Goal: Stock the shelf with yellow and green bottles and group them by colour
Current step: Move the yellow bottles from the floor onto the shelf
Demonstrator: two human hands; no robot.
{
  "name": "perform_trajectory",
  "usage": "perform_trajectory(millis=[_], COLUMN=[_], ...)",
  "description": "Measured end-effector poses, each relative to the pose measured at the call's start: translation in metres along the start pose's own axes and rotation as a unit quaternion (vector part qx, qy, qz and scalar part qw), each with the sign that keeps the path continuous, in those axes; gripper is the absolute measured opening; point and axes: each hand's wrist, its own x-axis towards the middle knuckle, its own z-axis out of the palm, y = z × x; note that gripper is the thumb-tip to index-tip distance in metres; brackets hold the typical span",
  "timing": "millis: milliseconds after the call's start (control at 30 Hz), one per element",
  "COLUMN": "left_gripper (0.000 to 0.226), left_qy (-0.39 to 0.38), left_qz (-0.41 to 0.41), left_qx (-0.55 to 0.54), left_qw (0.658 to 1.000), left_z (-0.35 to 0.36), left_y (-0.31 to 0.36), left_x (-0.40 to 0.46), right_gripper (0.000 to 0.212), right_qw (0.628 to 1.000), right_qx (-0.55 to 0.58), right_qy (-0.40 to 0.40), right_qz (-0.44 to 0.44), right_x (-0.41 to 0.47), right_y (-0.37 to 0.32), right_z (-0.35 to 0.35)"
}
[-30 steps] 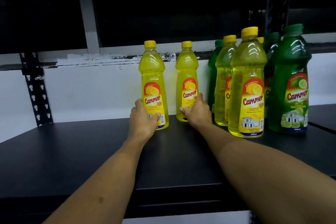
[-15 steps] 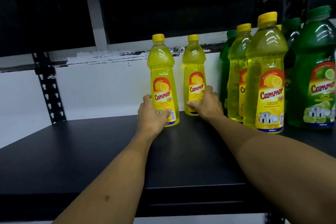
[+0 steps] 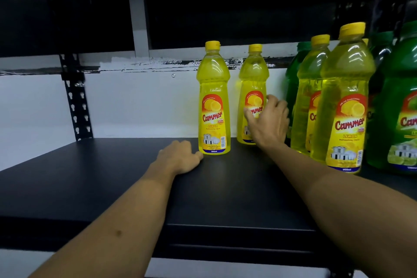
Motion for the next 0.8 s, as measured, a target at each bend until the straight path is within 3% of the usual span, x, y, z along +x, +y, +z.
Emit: perform_trajectory(millis=[67, 133, 200, 267, 367, 533, 800], left_gripper=[0.046, 0.05, 0.05, 0.049, 0.047, 0.042, 0.036], left_qy=[0.003, 0.004, 0.0, -0.003, -0.005, -0.003, -0.006], left_qz=[0.002, 0.004, 0.004, 0.006, 0.011, 0.009, 0.06], left_qx=[0.012, 0.02, 0.021, 0.024, 0.027, 0.021, -0.019], left_qw=[1.0, 1.0, 1.0, 1.0, 1.0, 1.0, 0.998], left_z=[0.001, 0.001, 0.001, 0.001, 0.002, -0.003, -0.006], left_y=[0.001, 0.003, 0.005, 0.005, 0.006, 0.007, 0.007], left_x=[0.001, 0.001, 0.0, 0.0, 0.0, -0.001, -0.009], right_gripper=[0.064, 0.073, 0.087, 0.085, 0.076, 0.083, 0.058], right_qw=[0.996, 0.981, 0.939, 0.912, 0.923, 0.933, 0.941], right_qx=[0.075, 0.156, 0.233, 0.248, 0.229, 0.232, 0.245], right_qy=[0.005, -0.109, -0.253, -0.326, -0.309, -0.272, -0.223], right_qz=[-0.051, -0.042, 0.007, 0.021, 0.009, 0.042, 0.069], right_x=[-0.004, -0.017, -0.032, -0.038, -0.036, -0.039, -0.044], right_y=[-0.014, -0.026, -0.031, -0.028, -0.02, -0.005, 0.022], right_z=[-0.005, -0.002, 0.004, 0.009, 0.005, -0.021, -0.064])
